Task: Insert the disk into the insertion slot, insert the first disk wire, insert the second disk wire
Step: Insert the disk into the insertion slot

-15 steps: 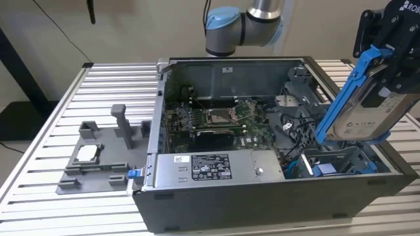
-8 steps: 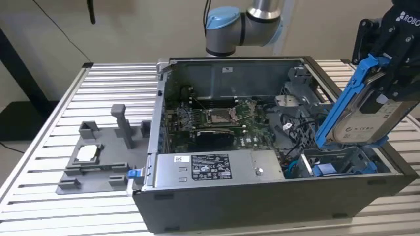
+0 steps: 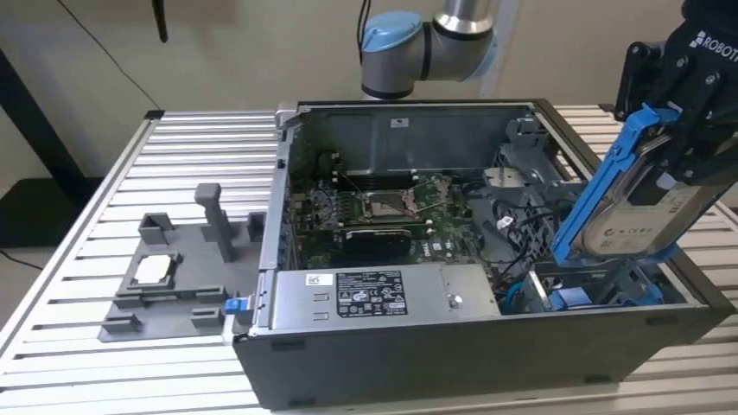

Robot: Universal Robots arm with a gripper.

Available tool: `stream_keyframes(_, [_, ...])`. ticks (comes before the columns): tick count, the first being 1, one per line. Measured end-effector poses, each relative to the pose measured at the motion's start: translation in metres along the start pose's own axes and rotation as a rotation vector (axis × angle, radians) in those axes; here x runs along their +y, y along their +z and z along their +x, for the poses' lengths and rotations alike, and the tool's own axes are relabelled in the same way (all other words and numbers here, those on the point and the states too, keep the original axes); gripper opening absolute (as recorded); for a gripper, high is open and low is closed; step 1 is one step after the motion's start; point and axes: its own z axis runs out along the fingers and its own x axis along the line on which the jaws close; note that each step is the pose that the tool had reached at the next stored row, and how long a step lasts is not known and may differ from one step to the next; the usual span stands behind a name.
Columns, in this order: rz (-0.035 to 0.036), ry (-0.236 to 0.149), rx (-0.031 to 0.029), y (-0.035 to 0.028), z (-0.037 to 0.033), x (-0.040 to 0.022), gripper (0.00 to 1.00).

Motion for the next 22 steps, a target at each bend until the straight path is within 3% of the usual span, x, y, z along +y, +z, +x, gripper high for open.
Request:
stream_keyframes(3, [0.0000, 0.000, 0.0001, 0.0030, 0.0000, -0.0001, 0.33])
stream_keyframes(22, [0.0042, 0.000, -0.0004, 0.0365, -0.0010, -0.0033, 0.33])
